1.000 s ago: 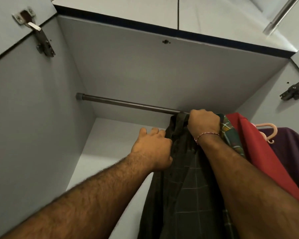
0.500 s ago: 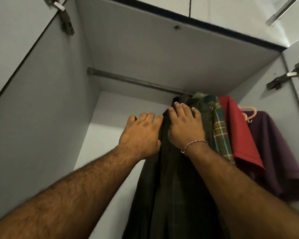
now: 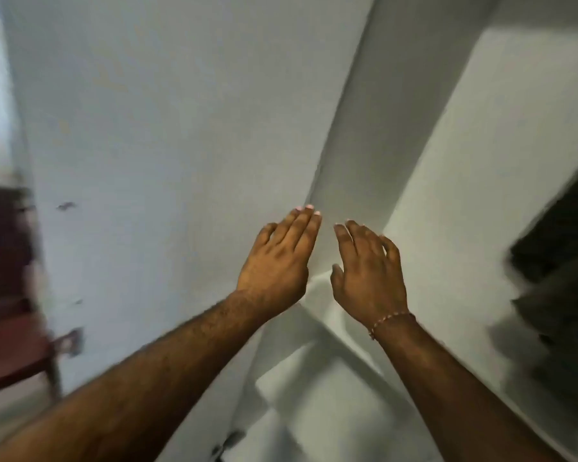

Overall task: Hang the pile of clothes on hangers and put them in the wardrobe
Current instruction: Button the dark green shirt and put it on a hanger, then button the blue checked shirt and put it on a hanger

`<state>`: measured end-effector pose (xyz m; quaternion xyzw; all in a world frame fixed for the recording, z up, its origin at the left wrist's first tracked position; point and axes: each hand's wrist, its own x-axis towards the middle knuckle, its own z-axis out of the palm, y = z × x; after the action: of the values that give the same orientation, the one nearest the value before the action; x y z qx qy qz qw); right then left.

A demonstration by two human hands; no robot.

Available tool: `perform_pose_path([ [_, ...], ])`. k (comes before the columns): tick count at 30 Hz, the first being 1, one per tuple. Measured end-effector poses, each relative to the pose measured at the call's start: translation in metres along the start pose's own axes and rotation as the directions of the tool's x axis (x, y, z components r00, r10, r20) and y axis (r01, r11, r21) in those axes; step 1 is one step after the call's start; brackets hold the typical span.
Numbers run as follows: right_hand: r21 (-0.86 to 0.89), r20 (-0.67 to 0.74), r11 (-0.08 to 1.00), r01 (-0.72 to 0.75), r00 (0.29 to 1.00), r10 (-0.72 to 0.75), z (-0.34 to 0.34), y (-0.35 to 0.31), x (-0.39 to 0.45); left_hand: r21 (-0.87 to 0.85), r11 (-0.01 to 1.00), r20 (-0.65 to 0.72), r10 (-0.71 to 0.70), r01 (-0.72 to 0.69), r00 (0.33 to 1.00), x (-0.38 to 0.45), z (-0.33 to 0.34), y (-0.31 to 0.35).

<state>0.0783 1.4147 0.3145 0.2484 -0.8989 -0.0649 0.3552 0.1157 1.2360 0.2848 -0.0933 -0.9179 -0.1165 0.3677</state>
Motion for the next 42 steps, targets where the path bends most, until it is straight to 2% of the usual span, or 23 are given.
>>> perform_pose_path([
  [3,0.134,0.055,0.974,0.182,0.980,-0.191,0.024,-0.080,-0.049,0.073,0.991,0.058,-0.112,0.108,0.992,-0.115,-0.017,-0.044],
  [6,0.293,0.053,0.907,0.303,0.942,-0.332,0.026,-0.174,-0.086,0.178,0.950,0.168,-0.285,0.255,0.944,-0.213,-0.058,-0.079],
  [12,0.491,-0.013,0.701,0.516,0.810,-0.587,0.000,-0.356,-0.120,0.284,0.812,0.092,-0.553,0.510,0.828,-0.364,-0.148,-0.143],
  [18,0.644,-0.053,0.478,0.597,0.658,-0.751,-0.041,-0.550,-0.153,0.351,0.521,-0.047,-0.820,0.778,0.570,-0.532,-0.234,-0.212],
  [22,0.670,-0.041,0.348,0.656,0.500,-0.865,-0.063,-0.685,-0.189,0.378,0.306,-0.103,-0.924,0.874,0.368,-0.643,-0.301,-0.255],
  [26,0.690,-0.055,0.227,0.688,0.362,-0.931,-0.093,-0.803,-0.214,0.391,0.130,-0.136,-0.971,0.911,0.197,-0.738,-0.359,-0.286],
  [30,0.703,-0.093,0.120,0.701,0.258,-0.962,-0.127,-0.899,-0.222,0.339,-0.033,-0.224,-0.973,0.940,0.046,-0.799,-0.414,-0.310],
  [36,0.721,-0.099,0.023,0.692,0.136,-0.986,-0.152,-1.034,-0.224,0.294,-0.181,-0.316,-0.945,0.938,-0.084,-0.863,-0.469,-0.362],
  [39,0.718,-0.114,-0.024,0.696,0.084,-0.990,-0.144,-1.100,-0.219,0.263,-0.212,-0.337,-0.934,0.941,-0.116,-0.882,-0.484,-0.399],
  [42,0.746,-0.083,-0.031,0.666,0.048,-0.995,-0.126,-1.175,-0.203,0.223,-0.272,-0.369,-0.913,0.936,-0.177,-0.895,-0.496,-0.445],
])
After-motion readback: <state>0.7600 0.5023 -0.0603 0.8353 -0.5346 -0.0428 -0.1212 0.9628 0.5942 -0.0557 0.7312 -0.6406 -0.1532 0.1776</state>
